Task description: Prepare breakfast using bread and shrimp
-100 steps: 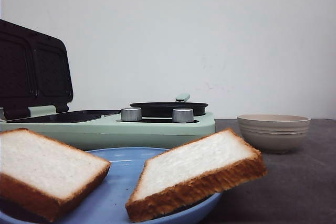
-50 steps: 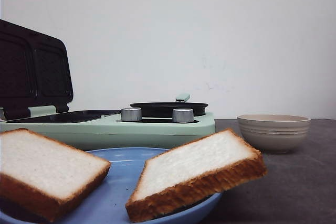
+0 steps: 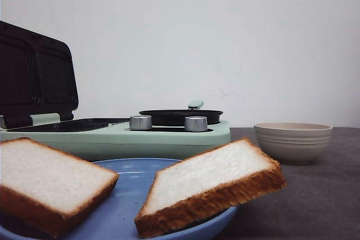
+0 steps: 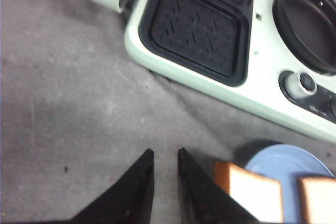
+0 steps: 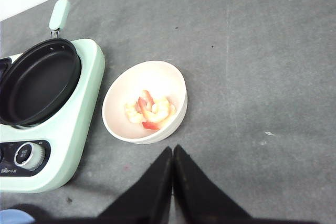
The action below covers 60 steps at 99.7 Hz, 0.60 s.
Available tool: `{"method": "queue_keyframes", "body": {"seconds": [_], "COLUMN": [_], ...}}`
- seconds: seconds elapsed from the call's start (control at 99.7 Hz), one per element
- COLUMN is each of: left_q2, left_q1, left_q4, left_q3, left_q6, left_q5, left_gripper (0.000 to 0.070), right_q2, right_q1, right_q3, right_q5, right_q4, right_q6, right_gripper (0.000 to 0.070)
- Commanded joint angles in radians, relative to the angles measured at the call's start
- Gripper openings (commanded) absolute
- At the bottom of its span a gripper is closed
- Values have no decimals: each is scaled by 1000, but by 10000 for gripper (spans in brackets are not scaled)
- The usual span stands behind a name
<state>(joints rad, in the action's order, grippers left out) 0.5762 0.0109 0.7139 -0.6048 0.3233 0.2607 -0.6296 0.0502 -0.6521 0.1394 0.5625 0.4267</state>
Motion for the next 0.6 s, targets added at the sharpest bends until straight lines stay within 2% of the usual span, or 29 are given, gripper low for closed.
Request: {"method": "queue_keyframes", "body": {"seconds": [0.0,0.08,0.211,0.281,0.321,0.361,0.401,0.421,0.471,0.531,0.592], "left_q2": [4,4,13,25,37,47,60,69,90,116,145], "left_q1": [1,1,1,1,1,1,1,1,1,0,-1], "left_q4": [-3,-1,10,27,42,56,73,83,105,127,150], "left_q3": [-22,-22,-22,-22,-22,-22,-22,-22,-22,-22,-22], "left_q6": [-15,-16,-17,-17,-18,-22,-26,-27,-31,-46,-61], "left_q5": [4,42,171,210,221,224,227,230,241,261,284], "left_gripper": [5,6,7,36,41,45,99,152,266,360,393], "right_q2": [-2,-2,-10,-10,-10,-9,-9,-9,-10,-10,-10], "right_q1": [0,0,0,0,0,0,0,0,0,0,0], "right_q3": [-18,-18,-18,-18,-18,-18,-18,-18,-18,-18,-18], "right_q5": [5,53,174,213,227,233,240,247,261,284,307], "right_q4": [6,33,60,67,68,68,68,68,68,68,68], "right_q6": [0,-22,-69,-75,-75,-75,-75,-75,-75,-76,-76], "right_gripper": [0,0,0,4,40,117,221,287,376,405,405]}}
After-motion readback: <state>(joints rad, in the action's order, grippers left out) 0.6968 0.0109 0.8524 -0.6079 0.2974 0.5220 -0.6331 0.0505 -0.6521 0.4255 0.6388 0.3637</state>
